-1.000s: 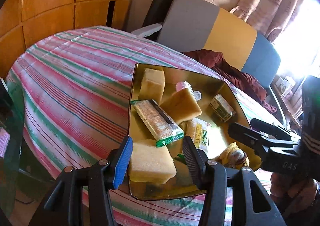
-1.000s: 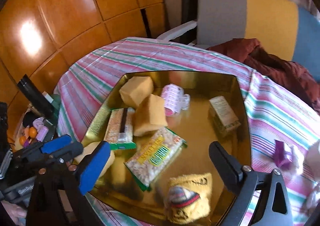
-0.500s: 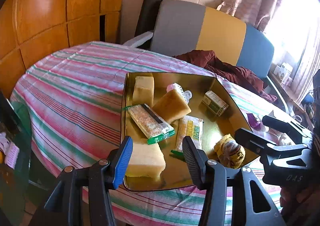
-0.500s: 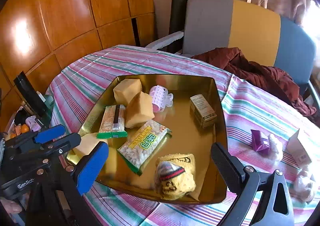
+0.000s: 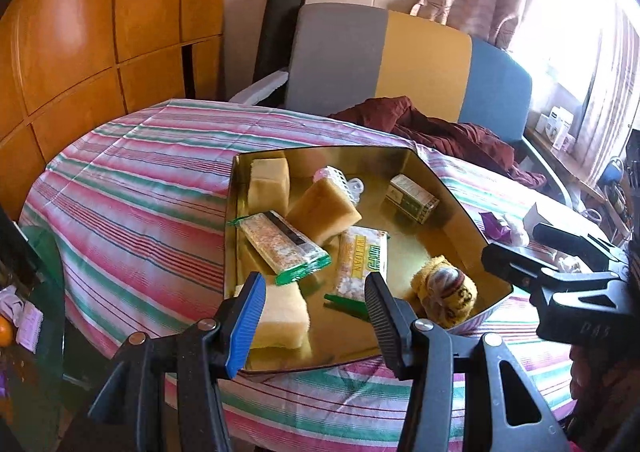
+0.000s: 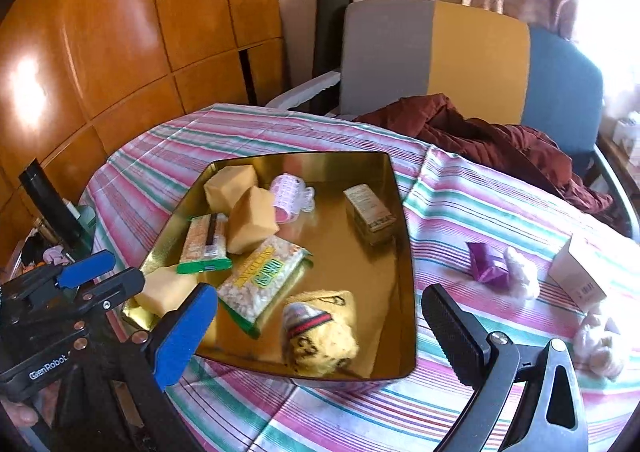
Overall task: Organize objects
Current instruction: 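Move both open tools back toward the items on the table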
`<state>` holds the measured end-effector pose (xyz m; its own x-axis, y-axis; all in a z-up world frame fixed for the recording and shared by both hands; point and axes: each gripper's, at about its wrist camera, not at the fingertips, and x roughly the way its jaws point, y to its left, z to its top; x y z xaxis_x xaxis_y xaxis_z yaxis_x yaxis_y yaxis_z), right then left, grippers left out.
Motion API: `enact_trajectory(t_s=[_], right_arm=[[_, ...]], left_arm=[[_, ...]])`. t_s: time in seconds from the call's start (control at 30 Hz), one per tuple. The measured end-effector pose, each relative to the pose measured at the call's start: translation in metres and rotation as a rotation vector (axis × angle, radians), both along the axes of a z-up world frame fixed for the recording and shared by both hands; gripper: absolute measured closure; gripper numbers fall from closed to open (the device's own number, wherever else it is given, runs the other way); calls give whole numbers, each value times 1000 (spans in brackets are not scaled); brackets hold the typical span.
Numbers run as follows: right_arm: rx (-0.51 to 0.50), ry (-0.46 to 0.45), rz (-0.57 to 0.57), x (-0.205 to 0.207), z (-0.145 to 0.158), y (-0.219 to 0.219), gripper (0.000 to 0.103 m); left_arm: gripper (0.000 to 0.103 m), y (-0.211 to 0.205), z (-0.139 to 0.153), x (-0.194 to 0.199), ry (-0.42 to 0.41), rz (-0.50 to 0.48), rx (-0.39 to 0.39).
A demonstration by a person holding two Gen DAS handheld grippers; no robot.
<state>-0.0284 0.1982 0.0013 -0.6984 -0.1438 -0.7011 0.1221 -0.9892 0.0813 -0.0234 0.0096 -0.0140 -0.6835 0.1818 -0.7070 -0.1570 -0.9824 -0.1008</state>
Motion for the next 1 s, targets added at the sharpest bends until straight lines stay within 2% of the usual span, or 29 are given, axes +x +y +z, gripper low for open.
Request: enact_trajectory(t_s=[0.47,0.77,1.0], right_arm=[[-31,-80,-193,14,-23,79,0],[-50,-146,-349,31,-32,158,0],[-17,-220,-448,45,-34,220,0]], left_arm=[[51,25,-3,-1,-14,-80,-18],[51,70,4,-3,-7,-212,-39],[51,104,6,-2,-11,-300,-57]])
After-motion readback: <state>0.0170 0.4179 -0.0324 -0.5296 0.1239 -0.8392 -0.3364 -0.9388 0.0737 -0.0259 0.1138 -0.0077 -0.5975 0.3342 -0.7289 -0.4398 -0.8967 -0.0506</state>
